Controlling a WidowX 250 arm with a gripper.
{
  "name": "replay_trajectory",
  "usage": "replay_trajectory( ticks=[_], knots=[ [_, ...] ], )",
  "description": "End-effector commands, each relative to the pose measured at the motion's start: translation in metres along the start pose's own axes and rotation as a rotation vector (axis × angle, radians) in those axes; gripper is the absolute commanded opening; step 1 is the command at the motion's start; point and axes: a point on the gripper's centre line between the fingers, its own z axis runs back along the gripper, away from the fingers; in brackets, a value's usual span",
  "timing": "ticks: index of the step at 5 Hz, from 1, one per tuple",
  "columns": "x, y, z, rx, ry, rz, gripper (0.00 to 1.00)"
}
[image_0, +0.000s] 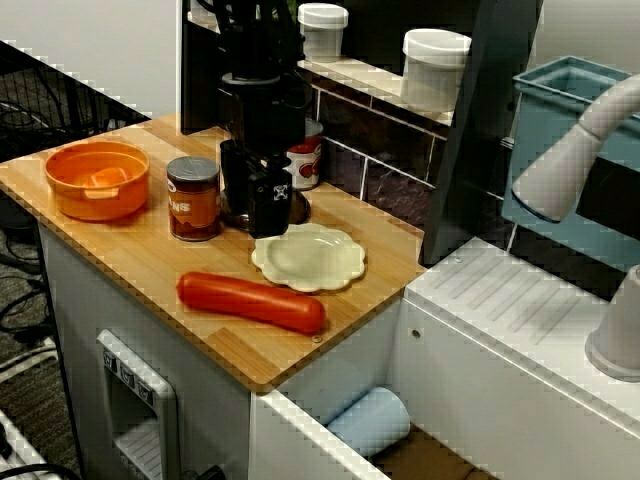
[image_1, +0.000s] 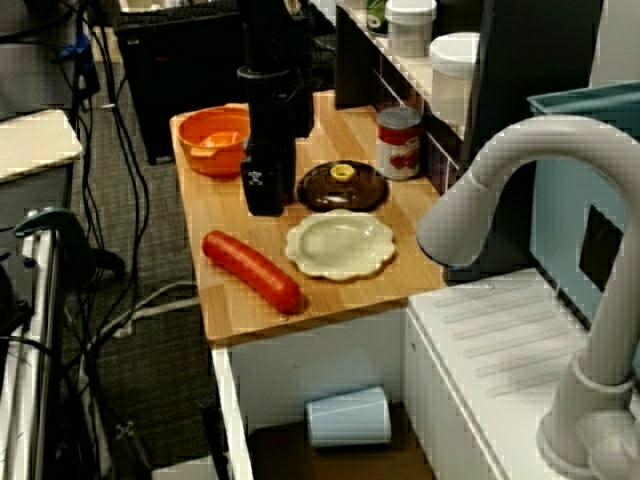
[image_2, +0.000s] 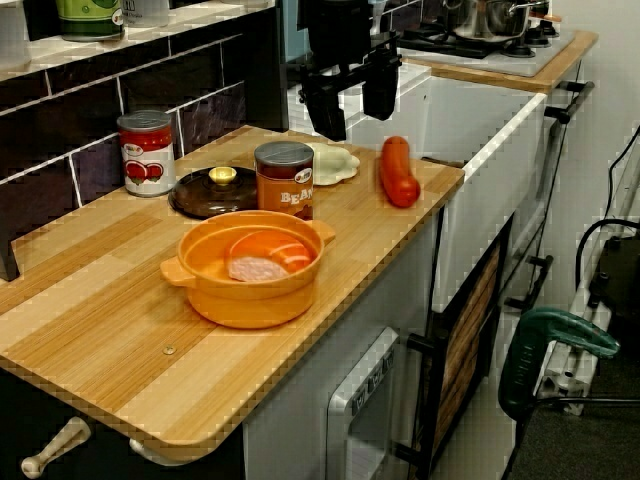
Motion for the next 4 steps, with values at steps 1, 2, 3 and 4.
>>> replay_trajectory(
  ticks=[1, 2, 3, 4],
  knots=[
    [0.000, 0.000, 0.000, 0.000, 0.000, 0.000, 1.00],
    [-0.004, -0.014, 0.010, 0.002, 0.017, -0.063, 1.00],
    [-0.009, -0.024, 0.018, 0.028, 0.006, -0.143, 1.00],
    [-0.011, -0.038, 0.016, 0.068, 0.012, -0.265, 1.00]
  ],
)
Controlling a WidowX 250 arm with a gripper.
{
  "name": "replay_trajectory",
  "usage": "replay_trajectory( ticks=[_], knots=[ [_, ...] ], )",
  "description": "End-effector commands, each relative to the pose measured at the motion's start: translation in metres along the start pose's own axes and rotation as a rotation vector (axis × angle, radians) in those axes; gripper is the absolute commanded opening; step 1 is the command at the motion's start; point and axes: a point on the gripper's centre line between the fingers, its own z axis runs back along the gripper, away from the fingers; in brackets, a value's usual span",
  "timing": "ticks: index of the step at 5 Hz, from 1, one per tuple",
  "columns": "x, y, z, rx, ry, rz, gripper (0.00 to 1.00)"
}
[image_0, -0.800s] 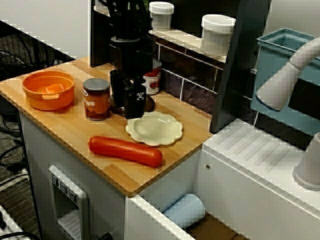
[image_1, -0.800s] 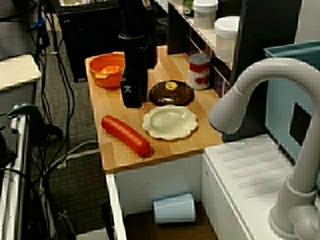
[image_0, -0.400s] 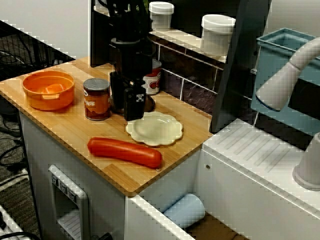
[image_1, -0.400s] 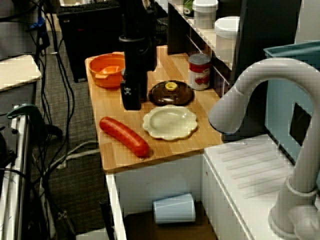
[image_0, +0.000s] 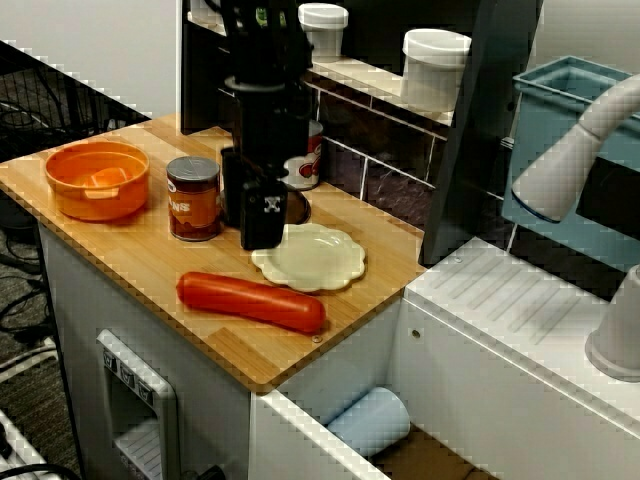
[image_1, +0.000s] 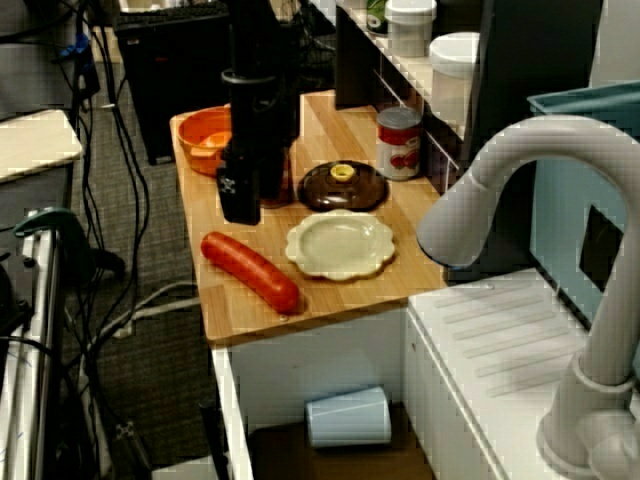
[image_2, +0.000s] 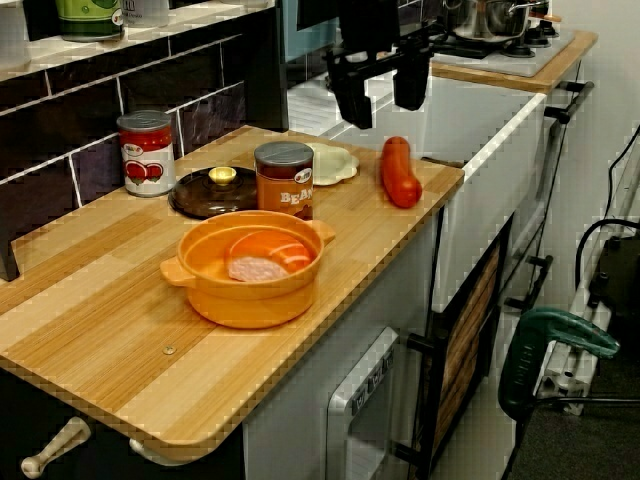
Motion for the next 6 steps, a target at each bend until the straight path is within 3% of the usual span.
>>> replay_trajectory(
  ticks=[1, 2, 4, 6],
  knots=[
    [0.000, -0.023, -0.006, 0.116, -0.026, -0.272, 1.00],
    [-0.003, -0.031, -0.021, 0.154, -0.028, -0.360, 1.00],
    [-0.011, -0.042, -0.042, 0.188, -0.007, -0.375, 1.00],
    [-0.012, -0.038, -0.042, 0.149, 0.011, -0.335, 1.00]
  ],
)
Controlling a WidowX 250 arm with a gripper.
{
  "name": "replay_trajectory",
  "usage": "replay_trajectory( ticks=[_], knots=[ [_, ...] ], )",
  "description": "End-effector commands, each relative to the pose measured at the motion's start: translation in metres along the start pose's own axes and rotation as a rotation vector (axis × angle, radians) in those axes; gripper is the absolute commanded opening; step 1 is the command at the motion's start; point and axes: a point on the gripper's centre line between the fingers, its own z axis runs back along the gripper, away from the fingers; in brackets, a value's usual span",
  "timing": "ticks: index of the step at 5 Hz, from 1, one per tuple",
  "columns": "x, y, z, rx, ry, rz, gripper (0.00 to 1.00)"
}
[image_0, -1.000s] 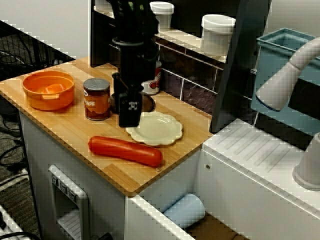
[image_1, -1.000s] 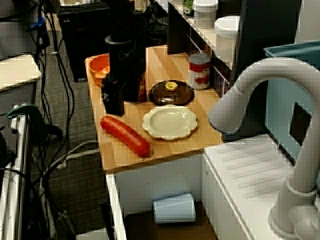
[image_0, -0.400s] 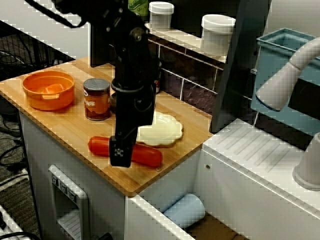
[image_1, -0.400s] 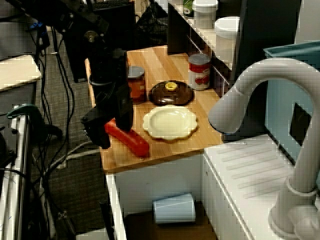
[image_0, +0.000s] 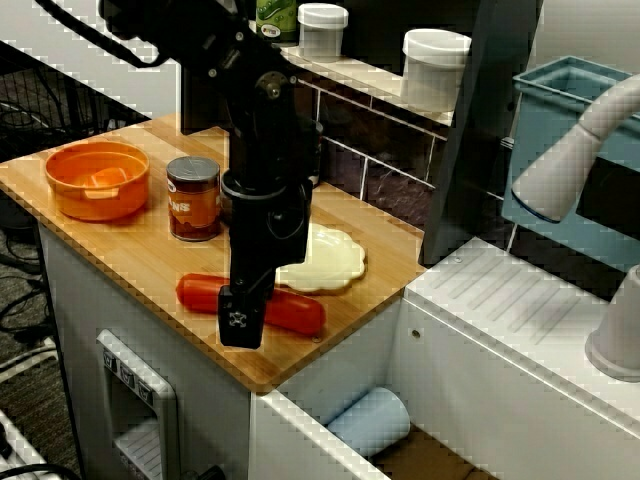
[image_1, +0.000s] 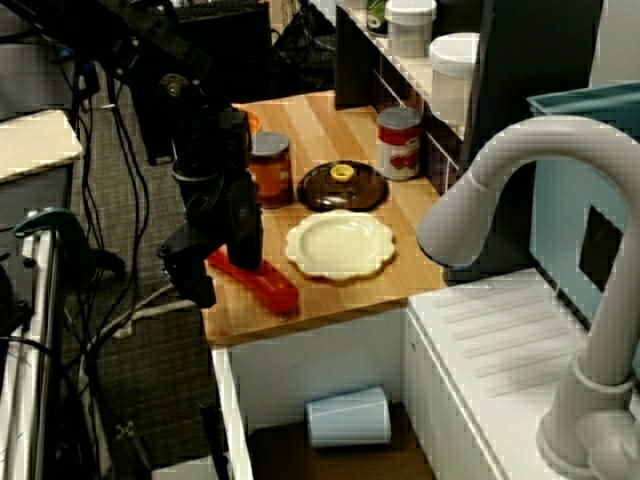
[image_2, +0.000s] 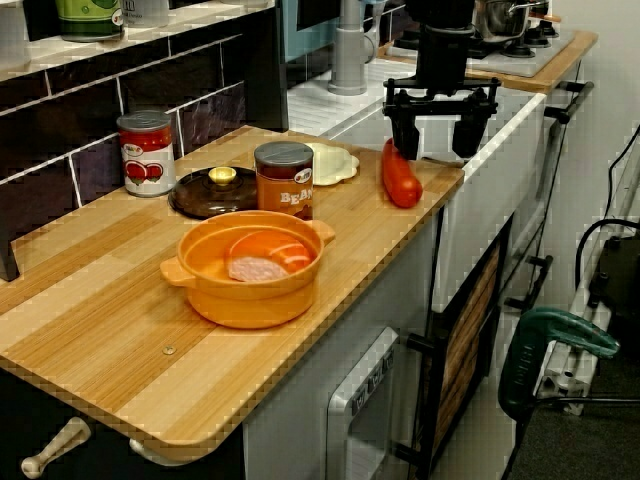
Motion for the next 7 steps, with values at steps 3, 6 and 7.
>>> replay_trajectory(
  ticks=[3, 6, 7],
  knots=[
    [-0.002, 0.015, 0.017, -0.017, -0.008, 0.029, 1.00],
    [0.001, 0.028, 0.016, -0.021, -0.001, 0.051, 1.00],
    [0.001, 0.035, 0.015, -0.034, -0.012, 0.068, 1.00]
  ],
)
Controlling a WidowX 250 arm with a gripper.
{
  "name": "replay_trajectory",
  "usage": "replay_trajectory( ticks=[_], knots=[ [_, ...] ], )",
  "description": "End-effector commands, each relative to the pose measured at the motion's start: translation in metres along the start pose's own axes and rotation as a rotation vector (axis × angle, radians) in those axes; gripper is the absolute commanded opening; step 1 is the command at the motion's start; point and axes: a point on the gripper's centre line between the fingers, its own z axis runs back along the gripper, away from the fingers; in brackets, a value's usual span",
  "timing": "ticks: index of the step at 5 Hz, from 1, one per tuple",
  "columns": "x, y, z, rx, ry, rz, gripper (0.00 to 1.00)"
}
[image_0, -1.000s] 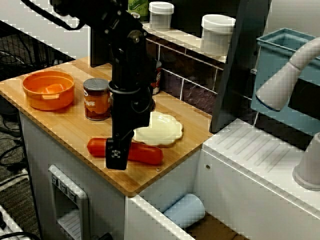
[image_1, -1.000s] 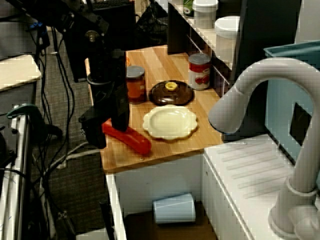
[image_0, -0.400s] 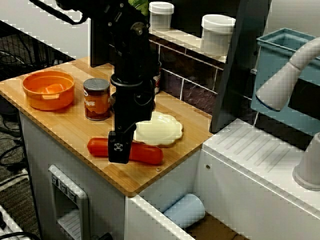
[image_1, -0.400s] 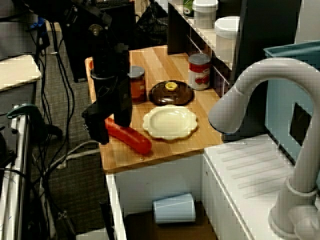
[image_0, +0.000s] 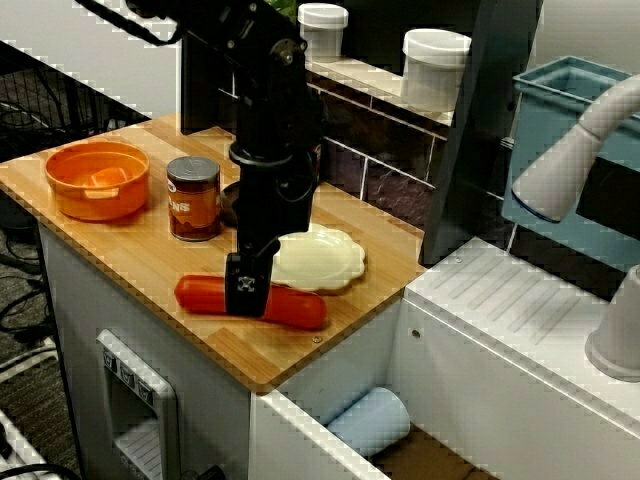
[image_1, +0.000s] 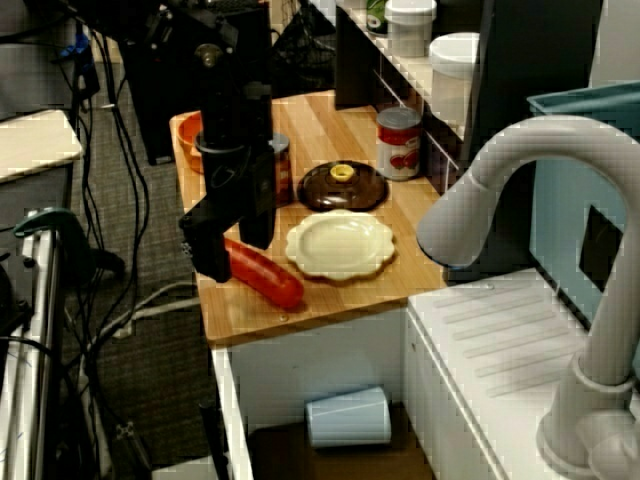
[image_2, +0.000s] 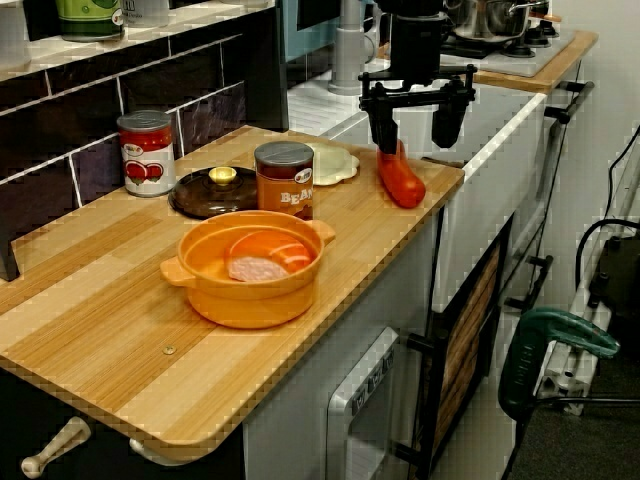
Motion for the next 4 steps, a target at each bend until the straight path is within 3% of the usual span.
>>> replay_trajectory(
  ticks=[1, 4],
  knots=[
    [0.004, 0.021, 0.000, 0.018, -0.027, 0.030, 1.00],
    [0.007, 0.011, -0.017, 0.032, 0.001, 0.039, 1.00]
  ],
)
